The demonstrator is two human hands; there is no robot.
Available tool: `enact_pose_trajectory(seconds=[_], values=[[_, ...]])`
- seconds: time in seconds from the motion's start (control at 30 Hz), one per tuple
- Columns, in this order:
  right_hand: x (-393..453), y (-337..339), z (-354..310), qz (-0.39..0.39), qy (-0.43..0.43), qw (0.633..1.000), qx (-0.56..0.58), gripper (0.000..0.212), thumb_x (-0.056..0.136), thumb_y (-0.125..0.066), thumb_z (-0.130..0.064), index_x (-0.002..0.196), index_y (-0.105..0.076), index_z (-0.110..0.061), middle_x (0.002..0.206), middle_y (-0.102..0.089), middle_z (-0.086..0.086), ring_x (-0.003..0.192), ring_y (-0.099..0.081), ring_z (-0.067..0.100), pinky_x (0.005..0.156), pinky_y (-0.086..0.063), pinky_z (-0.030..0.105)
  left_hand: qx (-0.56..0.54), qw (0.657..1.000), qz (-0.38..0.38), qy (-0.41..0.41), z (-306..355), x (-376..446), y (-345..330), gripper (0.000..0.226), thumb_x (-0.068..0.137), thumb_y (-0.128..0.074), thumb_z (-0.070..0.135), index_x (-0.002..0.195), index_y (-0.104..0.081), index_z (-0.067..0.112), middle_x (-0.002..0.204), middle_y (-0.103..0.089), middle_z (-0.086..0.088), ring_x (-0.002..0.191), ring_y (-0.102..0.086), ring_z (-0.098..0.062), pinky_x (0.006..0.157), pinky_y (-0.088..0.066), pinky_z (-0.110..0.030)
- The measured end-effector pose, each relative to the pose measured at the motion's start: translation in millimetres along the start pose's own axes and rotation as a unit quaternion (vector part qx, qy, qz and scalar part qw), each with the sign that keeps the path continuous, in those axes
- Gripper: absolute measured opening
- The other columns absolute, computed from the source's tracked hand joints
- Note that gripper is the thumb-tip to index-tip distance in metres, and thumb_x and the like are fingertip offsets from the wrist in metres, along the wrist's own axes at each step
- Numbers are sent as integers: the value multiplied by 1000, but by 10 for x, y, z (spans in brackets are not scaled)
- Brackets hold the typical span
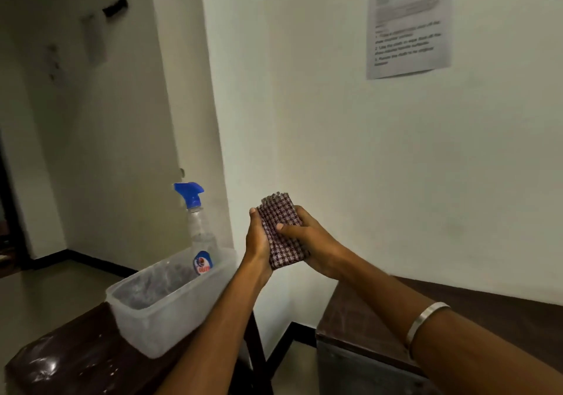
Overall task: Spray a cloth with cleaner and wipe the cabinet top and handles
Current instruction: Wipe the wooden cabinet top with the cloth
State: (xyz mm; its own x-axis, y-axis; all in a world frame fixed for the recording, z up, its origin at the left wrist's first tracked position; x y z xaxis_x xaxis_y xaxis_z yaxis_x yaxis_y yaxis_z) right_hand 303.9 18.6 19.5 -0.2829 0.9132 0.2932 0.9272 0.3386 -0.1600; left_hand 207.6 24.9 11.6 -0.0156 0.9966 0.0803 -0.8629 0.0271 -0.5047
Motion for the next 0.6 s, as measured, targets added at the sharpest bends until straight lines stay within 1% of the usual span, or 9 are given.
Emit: enact_pose_trajectory(seconds=[0.13, 0.23, 0.3, 0.37, 0.4, 0.47, 0.5, 0.53, 0.6], values=[[-242, 471, 7, 2, 2, 1000, -10, 45, 89, -61, -4, 132, -49, -11, 124, -61, 17, 114, -61, 31, 93, -53, 43, 11, 999, -33, 24, -358, -15, -412, 63, 101, -16, 53, 109, -63, 13, 99, -68, -13, 90, -66, -26, 73, -55, -41], [-420, 817, -3, 34, 14, 999, -17, 50, 85, -66, -13, 132, -52, -9, 127, -61, 18, 117, -60, 30, 99, -50, 42, 19, 997, -62, 44, -674, 12, -709, 64, 101, -16, 54, 112, -62, 11, 99, -69, -14, 93, -67, -27, 76, -55, -40], [-512, 1015, -8, 68, 24, 997, -33, 58, 79, -68, -16, 134, -51, -13, 129, -61, 15, 119, -59, 28, 103, -47, 43, 35, 994, -86, 52, -918, 55, -898, 63, 100, -19, 56, 114, -63, 12, 100, -70, -12, 97, -67, -25, 81, -55, -39], [-603, 1228, 16, 96, 35, 993, -58, 63, 76, -66, -14, 136, -50, -22, 132, -60, 8, 123, -57, 23, 106, -44, 43, 44, 991, -104, 74, -1182, 31, -1104, 55, 101, -24, 52, 114, -64, 18, 103, -72, -6, 96, -69, -18, 81, -54, -33], [-657, 1340, 33, 110, 35, 991, -71, 64, 76, -64, -13, 137, -49, -26, 133, -59, 5, 124, -56, 21, 106, -44, 43, 48, 990, -103, 88, -1313, 36, -1185, 50, 102, -25, 49, 115, -64, 21, 111, -71, -4, 99, -68, -16, 82, -54, -33], [-789, 1584, 71, 140, 33, 984, -104, 64, 77, -60, -13, 138, -47, -29, 134, -58, 2, 123, -56, 19, 104, -46, 40, 112, 983, -96, 109, -1593, 129, -1288, 52, 99, -24, 48, 131, -55, 21, 136, -55, -3, 121, -57, -25, 100, -47, -43], [-867, 1719, 89, 159, 30, 979, -125, 63, 78, -59, -13, 138, -47, -29, 134, -58, 2, 122, -56, 18, 102, -47, 38, 162, 976, -84, 121, -1764, 228, -1313, 59, 91, -25, 53, 136, -49, 21, 142, -49, -5, 127, -51, -31, 104, -43, -49], [-943, 1859, 107, 178, 30, 972, -149, 62, 80, -59, -12, 138, -47, -28, 133, -58, 2, 121, -56, 18, 100, -48, 35, 230, 964, -62, 118, -1917, 325, -1318, 65, 84, -27, 56, 135, -48, 20, 143, -48, -8, 127, -50, -34, 104, -42, -51], [-1102, 2133, 155, 213, 29, 958, -192, 58, 85, -56, -4, 139, -47, -25, 133, -57, 1, 120, -56, 16, 93, -49, 25, 381, 922, -32, 53, -2086, 295, -1379, 55, 89, -30, 49, 128, -49, 16, 139, -48, -9, 125, -47, -33, 104, -40, -49]])
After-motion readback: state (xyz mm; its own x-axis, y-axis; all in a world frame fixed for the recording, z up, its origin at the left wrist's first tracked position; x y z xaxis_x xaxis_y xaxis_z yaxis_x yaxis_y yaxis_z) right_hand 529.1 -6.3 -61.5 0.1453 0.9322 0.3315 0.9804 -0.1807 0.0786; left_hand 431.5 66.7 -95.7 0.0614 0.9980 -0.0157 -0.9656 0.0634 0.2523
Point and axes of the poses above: each hand's wrist, its own x-axis towards the middle knuckle, its own y-axis out of the back of the hand, z = x × y, the point moved 5 cm from there along x, towards the middle knuckle
